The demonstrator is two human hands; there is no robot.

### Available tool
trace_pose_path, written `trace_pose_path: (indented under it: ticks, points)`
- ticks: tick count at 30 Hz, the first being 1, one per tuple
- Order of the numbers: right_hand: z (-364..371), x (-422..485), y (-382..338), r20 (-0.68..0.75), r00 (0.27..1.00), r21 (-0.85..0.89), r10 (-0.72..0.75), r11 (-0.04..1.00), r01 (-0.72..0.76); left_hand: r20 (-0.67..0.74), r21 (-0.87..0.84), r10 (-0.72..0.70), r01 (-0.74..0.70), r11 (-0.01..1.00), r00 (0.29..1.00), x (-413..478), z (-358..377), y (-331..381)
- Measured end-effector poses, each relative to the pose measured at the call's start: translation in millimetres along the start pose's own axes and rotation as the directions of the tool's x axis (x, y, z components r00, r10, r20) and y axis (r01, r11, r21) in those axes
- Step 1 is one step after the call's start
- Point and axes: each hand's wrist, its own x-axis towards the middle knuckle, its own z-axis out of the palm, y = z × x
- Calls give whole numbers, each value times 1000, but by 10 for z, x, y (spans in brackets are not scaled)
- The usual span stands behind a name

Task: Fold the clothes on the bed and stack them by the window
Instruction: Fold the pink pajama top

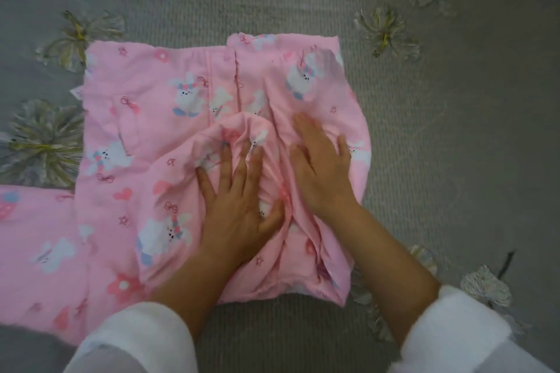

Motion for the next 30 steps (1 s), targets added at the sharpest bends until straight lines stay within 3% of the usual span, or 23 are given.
trace_pose_path:
  ticks: [2,3,6,7,10,11,14,15,17,20,23,25,27,29,30]
  points:
    - [-69,-12,50,-152,988,-92,37,994,-51,8,-25,-17,18,1000,1000,-2,-18,-6]
    - [-112,-19,75,-142,988,-142,67,986,-87,13,-32,-18,18,999,1000,-3,-24,-9]
    - [-175,-92,184,73,996,-364,56,931,-25,37,-22,-9,10,1000,999,-7,-21,-5]
    - [-191,-110,194,60,998,-332,35,943,-13,37,-20,-8,9,1000,999,-10,-16,-8]
    - [-255,-78,3,-201,979,114,26,994,-3,32,-19,1,0,1000,999,-11,-1,-23]
    - [-237,-37,-76,-224,975,146,-8,988,41,26,-22,6,-6,1000,1000,-6,4,-31]
    - [-52,66,-197,-14,984,-196,-179,965,172,25,-25,32,-31,999,999,1,18,-37]
    - [35,83,-190,98,983,-273,-157,945,178,28,-24,33,-33,999,999,3,17,-36]
    - [158,103,-134,248,967,-254,-59,959,123,28,-22,25,-25,999,999,9,18,-38]
    - [183,106,-64,266,963,-205,-44,974,101,32,-34,15,-13,999,999,4,8,-40]
    - [136,-38,-151,180,966,-190,-187,957,221,51,-65,5,-2,998,999,11,-39,-17]
    - [157,-183,-226,139,960,-126,-242,958,259,45,-156,-13,20,988,999,30,-121,1]
    - [200,-287,-281,121,972,-41,-202,977,209,-2,-410,-44,39,911,999,8,-287,-42]
    - [265,-315,-315,156,973,-69,-168,981,180,-49,-601,-139,83,795,989,-104,-472,-191]
    - [310,-306,-331,193,969,-131,-153,975,180,-91,-599,-203,109,793,975,-196,-558,-301]
